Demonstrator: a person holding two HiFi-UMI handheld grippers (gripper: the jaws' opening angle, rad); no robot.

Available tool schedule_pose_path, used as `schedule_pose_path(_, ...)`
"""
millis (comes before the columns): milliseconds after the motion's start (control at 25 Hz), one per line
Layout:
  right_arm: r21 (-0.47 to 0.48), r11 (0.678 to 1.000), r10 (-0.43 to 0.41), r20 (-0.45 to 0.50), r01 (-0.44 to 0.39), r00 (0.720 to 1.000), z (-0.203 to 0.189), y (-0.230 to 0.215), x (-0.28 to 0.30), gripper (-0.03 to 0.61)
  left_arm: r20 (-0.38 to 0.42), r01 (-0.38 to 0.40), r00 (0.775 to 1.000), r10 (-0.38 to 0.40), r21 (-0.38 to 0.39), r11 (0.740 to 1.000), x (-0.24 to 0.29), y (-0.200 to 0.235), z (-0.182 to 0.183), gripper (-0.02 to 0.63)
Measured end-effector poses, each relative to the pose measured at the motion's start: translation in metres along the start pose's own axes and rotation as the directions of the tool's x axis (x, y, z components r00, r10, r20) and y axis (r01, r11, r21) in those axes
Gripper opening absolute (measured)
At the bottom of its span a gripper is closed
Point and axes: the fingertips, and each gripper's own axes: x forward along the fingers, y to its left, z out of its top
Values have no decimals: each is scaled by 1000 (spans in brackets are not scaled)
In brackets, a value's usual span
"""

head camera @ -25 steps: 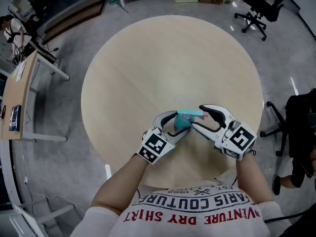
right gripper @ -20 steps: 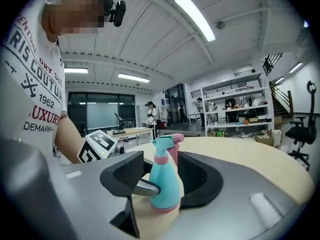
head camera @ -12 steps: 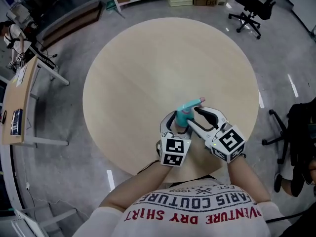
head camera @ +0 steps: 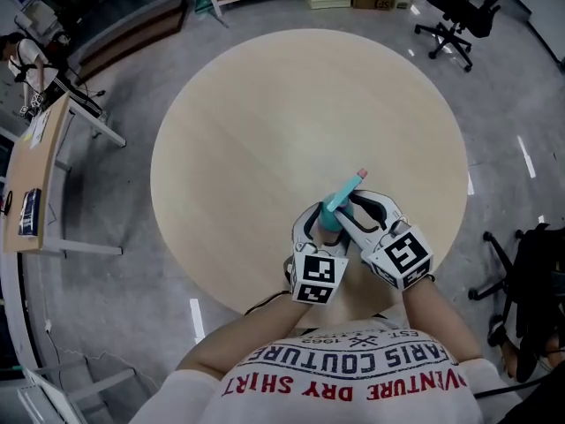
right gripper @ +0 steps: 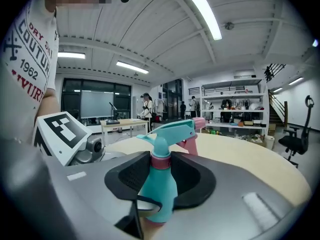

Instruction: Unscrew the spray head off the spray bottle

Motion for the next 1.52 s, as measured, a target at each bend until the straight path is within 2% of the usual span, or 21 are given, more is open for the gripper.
schedule_pose_path(80, 5, 999, 37, -2, -37, 999, 2, 0, 1, 129, 1, 33, 999, -33, 17, 999, -1, 1, 1, 285)
schedule_pose_path(200, 1, 991, 137, -4, -137, 991, 3, 0, 3, 129, 15, 133, 991, -134, 55, 990, 0, 3, 0, 286)
schedule_pose_path(320, -11, 968, 252, -10, -253, 968, 3, 2, 4, 127, 13, 275, 961, -278, 111, 955, 0, 4, -1, 287)
schedule_pose_path(400, -22, 945, 325, -18, -326, 945, 4, 3, 4, 127, -18, 394, 918, -396, 156, 906, -1, 4, -1, 287)
schedule_pose_path(440, -25, 932, 361, -21, -362, 932, 4, 5, 3, 127, -44, 462, 886, -462, 184, 868, -2, 4, -1, 287)
schedule_pose_path(520, -28, 906, 421, -22, -422, 907, 6, 7, 4, 127, -106, 587, 808, -580, 233, 775, -4, 5, -1, 286)
schedule_pose_path(560, -28, 898, 438, -21, -439, 899, 6, 8, 5, 127, -129, 625, 778, -614, 245, 741, -5, 6, -1, 285)
schedule_pose_path(600, -26, 894, 446, -20, -447, 895, 6, 10, 5, 127, -143, 644, 763, -630, 249, 724, -6, 5, -2, 285)
schedule_pose_path(640, -25, 893, 449, -18, -450, 893, 5, 10, 4, 127, -148, 648, 760, -633, 250, 719, -6, 4, -3, 287)
schedule_pose_path(840, -51, 899, 434, -25, -434, 901, 4, 8, 0, 126, -136, 632, 772, -620, 253, 732, -5, 1, -3, 286)
schedule_pose_path(1000, -51, 900, 433, -21, -433, 901, 2, 11, -2, 126, -146, 643, 764, -629, 251, 723, -6, -2, -5, 285)
schedule_pose_path(1080, -45, 907, 419, -10, -419, 908, 2, 11, -1, 129, -142, 627, 778, -612, 246, 739, -7, -1, -5, 285)
schedule_pose_path(1200, -38, 934, 356, -2, -356, 934, 4, 12, 2, 135, -115, 547, 837, -535, 220, 808, -5, 3, -4, 287)
schedule_pose_path(1240, -33, 943, 333, 4, -332, 943, 5, 13, 1, 160, -101, 508, 861, -498, 206, 836, -5, 4, -4, 287)
schedule_pose_path(1360, -7, 974, 228, 36, -228, 973, 5, 9, -3, 164, -59, 377, 926, -373, 154, 913, -4, 5, -3, 287)
schedule_pose_path(1440, 19, 987, 157, 52, -158, 986, 3, 4, -5, 164, -38, 288, 958, -286, 115, 951, -1, 3, 0, 287)
schedule_pose_path(1520, 34, 994, 105, 59, -108, 993, 1, 1, -8, 164, -27, 208, 978, -206, 79, 975, 0, 0, 1, 287)
